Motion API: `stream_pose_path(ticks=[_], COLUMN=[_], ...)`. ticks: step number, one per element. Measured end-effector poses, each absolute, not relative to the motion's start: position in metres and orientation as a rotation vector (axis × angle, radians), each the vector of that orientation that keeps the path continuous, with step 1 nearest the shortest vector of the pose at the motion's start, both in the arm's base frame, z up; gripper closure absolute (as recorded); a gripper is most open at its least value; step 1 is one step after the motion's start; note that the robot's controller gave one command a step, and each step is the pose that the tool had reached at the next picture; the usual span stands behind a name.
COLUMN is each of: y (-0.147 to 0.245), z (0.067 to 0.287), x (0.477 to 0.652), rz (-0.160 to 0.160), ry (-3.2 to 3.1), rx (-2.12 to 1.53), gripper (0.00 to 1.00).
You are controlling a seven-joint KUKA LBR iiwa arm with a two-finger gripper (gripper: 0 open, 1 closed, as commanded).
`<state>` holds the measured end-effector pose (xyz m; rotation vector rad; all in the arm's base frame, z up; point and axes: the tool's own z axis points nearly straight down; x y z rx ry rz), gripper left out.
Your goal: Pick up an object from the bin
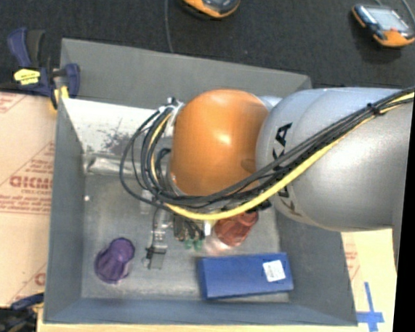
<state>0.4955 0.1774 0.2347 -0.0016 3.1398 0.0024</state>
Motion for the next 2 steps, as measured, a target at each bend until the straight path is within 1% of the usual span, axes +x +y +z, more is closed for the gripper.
stream_pose_path(ticks=[1,2], y=[0.205,0.19], z=[0.164,0.209], x=[0.486,0.499], rz=[0.004,0.004], ry=[3.133,3.136], rx=[-0.132,-0.069], gripper=[0.0,0.0])
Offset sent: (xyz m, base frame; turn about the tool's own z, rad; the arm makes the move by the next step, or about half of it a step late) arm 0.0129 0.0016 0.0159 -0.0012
